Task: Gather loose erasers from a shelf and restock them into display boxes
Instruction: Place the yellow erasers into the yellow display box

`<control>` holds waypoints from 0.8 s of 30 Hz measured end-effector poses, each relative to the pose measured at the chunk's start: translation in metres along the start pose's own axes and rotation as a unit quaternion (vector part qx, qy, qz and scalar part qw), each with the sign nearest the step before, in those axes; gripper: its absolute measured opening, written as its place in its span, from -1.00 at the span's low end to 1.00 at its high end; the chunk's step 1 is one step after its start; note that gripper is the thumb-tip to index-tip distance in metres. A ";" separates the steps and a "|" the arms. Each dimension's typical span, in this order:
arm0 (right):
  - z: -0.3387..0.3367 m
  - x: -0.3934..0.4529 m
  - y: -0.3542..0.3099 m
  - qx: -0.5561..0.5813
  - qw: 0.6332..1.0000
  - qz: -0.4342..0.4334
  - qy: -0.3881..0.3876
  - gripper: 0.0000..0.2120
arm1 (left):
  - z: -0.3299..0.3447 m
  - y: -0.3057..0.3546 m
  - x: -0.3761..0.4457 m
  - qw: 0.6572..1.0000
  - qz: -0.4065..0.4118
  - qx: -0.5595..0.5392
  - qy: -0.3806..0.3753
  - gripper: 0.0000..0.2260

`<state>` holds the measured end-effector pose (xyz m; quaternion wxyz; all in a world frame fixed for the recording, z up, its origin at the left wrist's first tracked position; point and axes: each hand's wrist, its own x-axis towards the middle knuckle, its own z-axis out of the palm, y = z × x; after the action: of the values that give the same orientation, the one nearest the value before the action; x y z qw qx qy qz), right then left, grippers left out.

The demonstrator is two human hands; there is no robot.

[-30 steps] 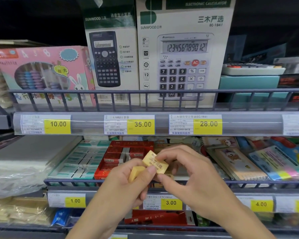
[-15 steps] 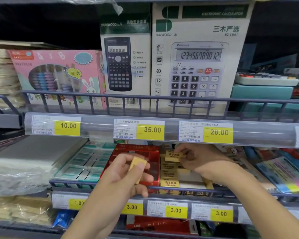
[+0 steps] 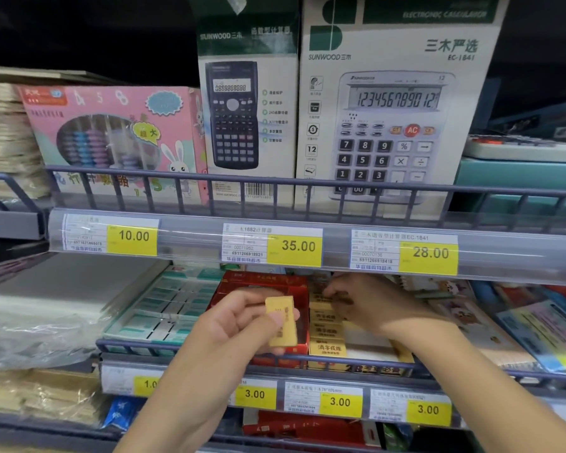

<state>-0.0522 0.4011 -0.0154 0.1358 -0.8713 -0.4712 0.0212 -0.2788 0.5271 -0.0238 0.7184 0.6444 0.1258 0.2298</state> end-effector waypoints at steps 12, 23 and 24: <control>-0.014 -0.089 -0.055 0.340 0.926 -0.114 0.119 -0.61 | 0.008 -0.010 0.004 0.995 0.039 -0.076 0.053 -0.49; 0.001 -0.085 -0.042 0.244 0.949 -0.043 0.197 -0.76 | 0.002 -0.016 -0.002 0.907 0.215 0.339 0.129 -0.83; -0.001 -0.081 -0.034 0.226 0.958 -0.014 0.177 -0.78 | 0.000 -0.019 -0.002 0.874 0.233 0.407 0.125 -0.82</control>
<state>-0.1249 0.3515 -0.0128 0.4109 -0.8008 -0.4347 -0.0292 -0.2771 0.5249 -0.0429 0.2963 0.8563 0.1431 0.3981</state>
